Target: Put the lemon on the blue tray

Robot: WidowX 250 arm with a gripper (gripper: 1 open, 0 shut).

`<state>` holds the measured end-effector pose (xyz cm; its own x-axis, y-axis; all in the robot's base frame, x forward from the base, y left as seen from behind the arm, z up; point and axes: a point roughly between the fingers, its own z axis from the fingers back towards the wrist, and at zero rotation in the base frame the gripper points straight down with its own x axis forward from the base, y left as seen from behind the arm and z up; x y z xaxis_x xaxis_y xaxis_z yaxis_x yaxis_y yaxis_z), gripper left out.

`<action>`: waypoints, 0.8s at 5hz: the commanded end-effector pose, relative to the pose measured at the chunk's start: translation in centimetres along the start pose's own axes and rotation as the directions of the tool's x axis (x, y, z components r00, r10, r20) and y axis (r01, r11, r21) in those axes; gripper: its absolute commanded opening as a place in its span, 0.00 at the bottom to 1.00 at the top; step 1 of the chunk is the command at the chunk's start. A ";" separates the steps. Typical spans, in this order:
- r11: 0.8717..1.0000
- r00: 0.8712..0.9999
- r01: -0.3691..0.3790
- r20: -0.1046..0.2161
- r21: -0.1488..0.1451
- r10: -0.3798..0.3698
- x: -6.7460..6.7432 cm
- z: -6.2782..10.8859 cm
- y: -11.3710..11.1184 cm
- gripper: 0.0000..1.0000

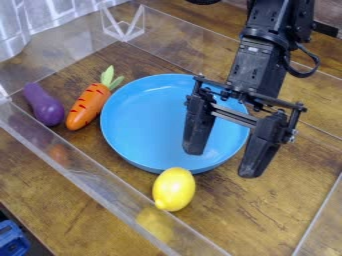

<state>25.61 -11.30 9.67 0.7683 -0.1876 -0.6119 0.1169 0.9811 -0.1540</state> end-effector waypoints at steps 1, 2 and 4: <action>1.000 0.999 -0.009 0.040 -0.012 0.009 0.0 0.4 -1.1 1.00; 0.999 0.998 -0.043 0.034 -0.033 0.044 1.0 -0.1 -0.8 1.00; 0.992 0.994 -0.108 0.027 -0.065 0.110 3.3 -1.4 0.3 1.00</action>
